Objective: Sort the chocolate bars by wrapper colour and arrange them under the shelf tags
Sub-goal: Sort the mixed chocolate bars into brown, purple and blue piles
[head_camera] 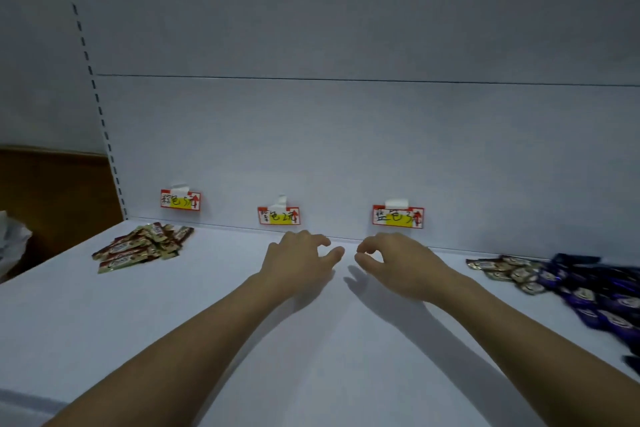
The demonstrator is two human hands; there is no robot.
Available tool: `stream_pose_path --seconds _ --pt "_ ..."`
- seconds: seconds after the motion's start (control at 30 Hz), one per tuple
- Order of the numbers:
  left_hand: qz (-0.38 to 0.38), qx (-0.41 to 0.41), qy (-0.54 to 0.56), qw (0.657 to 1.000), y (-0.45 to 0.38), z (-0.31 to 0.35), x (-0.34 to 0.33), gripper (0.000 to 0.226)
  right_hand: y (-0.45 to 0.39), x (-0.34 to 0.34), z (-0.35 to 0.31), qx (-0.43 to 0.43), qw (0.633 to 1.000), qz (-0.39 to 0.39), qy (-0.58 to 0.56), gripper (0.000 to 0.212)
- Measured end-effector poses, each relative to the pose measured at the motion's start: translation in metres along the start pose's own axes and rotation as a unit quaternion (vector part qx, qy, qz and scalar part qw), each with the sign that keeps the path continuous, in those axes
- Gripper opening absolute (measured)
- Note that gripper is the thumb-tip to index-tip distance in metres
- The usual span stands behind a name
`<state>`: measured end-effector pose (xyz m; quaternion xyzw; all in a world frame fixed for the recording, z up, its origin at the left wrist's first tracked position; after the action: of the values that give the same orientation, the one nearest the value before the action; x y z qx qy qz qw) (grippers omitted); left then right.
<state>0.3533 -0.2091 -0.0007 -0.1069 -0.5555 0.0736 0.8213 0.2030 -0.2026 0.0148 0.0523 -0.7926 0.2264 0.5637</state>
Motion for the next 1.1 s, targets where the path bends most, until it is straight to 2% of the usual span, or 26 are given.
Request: stream_pose_path --seconds 0.27,0.43,0.57,0.8,0.9,1.0,1.1 --pt "-0.036 -0.036 0.096 0.994 -0.012 0.135 -0.083 0.043 0.058 0.052 0.133 -0.066 0.997 0.036 0.003 0.017" --pt "-0.028 -0.047 0.123 0.991 -0.017 0.183 -0.108 0.034 0.064 0.075 0.2 -0.099 0.994 0.054 0.004 0.019" --pt "-0.033 -0.042 0.108 0.993 -0.021 0.207 -0.121 0.033 0.062 0.086 0.24 -0.094 0.993 0.062 0.037 0.023" --pt "-0.006 -0.011 0.128 0.992 -0.038 0.241 -0.132 0.032 0.065 0.063 0.248 -0.036 0.998 0.022 0.053 0.022" --pt "0.011 -0.001 0.096 0.995 -0.041 0.246 -0.14 0.028 0.062 0.062 0.25 -0.016 0.997 0.027 0.064 0.025" --pt "0.013 0.006 0.079 0.997 -0.043 0.242 -0.143 0.025 0.059 0.072 0.254 -0.002 0.995 0.071 0.076 0.019" --pt "0.015 0.018 0.147 0.989 -0.039 0.23 -0.14 0.017 0.067 0.097 0.261 -0.028 0.987 0.159 -0.024 0.016"
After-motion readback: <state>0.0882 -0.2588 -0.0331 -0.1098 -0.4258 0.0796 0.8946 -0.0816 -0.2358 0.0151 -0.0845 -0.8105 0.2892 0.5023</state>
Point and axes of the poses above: each hand's wrist, its own y-axis away from the middle knuckle, its own x-axis out of the back of the hand, z = x × y, the point moved 10 cm from there along -y, towards the middle knuckle, and after that the axes turned 5 degrees about z, right-handed, at the moved point
